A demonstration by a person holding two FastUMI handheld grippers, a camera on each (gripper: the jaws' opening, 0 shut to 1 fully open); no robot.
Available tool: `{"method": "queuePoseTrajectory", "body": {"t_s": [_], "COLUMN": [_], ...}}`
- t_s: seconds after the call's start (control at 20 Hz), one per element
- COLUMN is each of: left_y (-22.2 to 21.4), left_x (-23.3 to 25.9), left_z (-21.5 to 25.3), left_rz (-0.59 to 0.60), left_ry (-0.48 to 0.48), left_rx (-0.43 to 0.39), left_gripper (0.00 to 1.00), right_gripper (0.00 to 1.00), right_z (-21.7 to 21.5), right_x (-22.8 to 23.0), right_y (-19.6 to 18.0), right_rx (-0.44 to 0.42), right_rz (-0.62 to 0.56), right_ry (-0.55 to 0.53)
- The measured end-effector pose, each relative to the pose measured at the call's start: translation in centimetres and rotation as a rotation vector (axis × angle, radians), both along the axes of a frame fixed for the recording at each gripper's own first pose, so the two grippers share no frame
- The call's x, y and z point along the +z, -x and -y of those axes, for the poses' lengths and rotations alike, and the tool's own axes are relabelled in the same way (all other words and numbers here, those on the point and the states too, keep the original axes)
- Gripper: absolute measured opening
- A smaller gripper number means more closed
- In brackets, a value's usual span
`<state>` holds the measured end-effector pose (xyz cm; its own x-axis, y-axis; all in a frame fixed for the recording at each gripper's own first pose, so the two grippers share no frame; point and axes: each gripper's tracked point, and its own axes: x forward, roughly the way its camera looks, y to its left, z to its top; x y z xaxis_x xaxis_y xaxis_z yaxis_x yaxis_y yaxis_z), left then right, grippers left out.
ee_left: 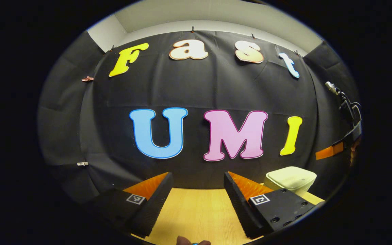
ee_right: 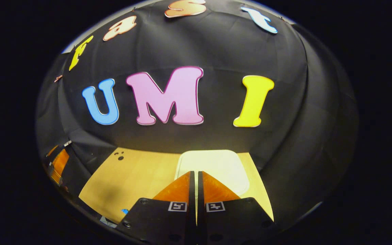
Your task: Press the lid of the desktop garbage bin to open it, pick up the crumpled paper on the desktop and throw it into the bin, then pick up the pop can on the desktop and drop it into the bin, and finally close the garbage bin lid.
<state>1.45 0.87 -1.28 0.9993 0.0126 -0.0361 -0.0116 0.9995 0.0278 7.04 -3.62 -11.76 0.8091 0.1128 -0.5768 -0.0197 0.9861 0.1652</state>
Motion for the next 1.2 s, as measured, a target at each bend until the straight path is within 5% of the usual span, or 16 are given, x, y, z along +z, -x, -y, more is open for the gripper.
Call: {"method": "queuePoseTrajectory", "body": {"t_s": [0.4, 1.2], "left_y": [0.5, 1.1], "left_x": [-0.1, -0.7], "left_z": [-0.2, -0.4], "left_rz": [-0.004, -0.028], "left_ry": [0.002, 0.003], "left_rx": [0.009, 0.024], "left_gripper": [0.96, 0.96], "right_gripper": [0.07, 0.06], "right_z": [1.4, 1.9], "right_x": [-5.9, -11.9], "right_y": [-1.8, -2.5], "right_rx": [0.027, 0.069], "right_rz": [-0.222, -0.339], "right_ry": [0.007, 0.002]}}
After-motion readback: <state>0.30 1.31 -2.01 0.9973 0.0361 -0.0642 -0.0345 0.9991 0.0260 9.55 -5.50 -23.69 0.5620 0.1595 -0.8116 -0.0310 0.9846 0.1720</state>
